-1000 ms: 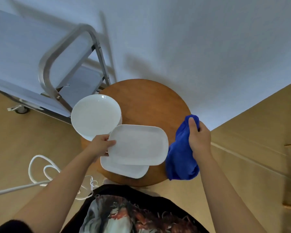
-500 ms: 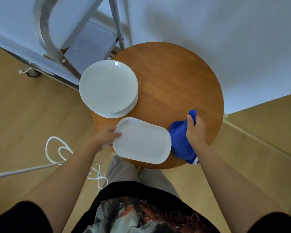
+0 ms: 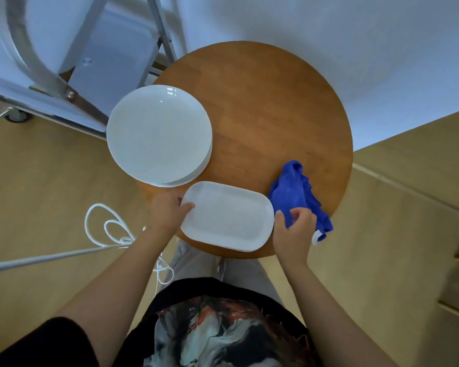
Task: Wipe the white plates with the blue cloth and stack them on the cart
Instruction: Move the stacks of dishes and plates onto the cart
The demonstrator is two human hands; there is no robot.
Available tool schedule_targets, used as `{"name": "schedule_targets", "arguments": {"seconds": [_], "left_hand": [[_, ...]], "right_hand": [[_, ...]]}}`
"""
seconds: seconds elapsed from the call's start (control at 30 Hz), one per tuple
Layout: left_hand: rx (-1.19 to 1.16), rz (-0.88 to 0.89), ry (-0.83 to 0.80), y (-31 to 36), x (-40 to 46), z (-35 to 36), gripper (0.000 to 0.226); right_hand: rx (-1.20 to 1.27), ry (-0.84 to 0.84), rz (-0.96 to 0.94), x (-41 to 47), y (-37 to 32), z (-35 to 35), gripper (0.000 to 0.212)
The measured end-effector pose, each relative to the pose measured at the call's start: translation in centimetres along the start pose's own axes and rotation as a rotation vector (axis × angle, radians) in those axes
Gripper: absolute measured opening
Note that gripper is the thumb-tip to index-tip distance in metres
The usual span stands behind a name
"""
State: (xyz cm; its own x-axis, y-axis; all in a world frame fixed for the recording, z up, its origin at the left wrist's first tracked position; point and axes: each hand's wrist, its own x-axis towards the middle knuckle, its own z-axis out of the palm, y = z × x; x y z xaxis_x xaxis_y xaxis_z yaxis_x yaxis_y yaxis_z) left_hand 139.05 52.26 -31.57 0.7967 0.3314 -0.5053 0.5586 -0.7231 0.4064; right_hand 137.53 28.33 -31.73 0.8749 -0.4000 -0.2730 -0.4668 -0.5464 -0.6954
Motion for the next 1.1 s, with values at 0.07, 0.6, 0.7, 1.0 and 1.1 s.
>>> {"name": "schedule_targets", "arguments": {"seconds": [0.07, 0.6, 0.7, 1.0, 1.1], "left_hand": [[-0.013, 0.012, -0.01, -0.1, 0.3, 0.1, 0.016], [-0.57, -0.117, -0.292, -3.6, 1.5, 1.7, 0.022], [-0.563, -0.172, -0.388, -3.0, 1.7, 2.5, 0.043], [-0.613, -0.26, -0.404, -2.5, 1.2, 3.4, 0.062], [-0.638, -0.213, -0.375, -2.5, 0.2, 3.4, 0.058]], "right_hand": [[0.019, -0.06, 0.14, -1.2, 0.7, 0.7, 0.025], [0.334, -0.131, 0.668, -0.1, 1.5, 5.0, 0.061], [0.341, -0.115, 0.668, -0.5, 1.7, 5.4, 0.059], [0.449, -0.141, 0.671, -1.6, 2.0, 5.4, 0.042], [0.458, -0.153, 0.657, -2.4, 2.1, 4.4, 0.038]]}}
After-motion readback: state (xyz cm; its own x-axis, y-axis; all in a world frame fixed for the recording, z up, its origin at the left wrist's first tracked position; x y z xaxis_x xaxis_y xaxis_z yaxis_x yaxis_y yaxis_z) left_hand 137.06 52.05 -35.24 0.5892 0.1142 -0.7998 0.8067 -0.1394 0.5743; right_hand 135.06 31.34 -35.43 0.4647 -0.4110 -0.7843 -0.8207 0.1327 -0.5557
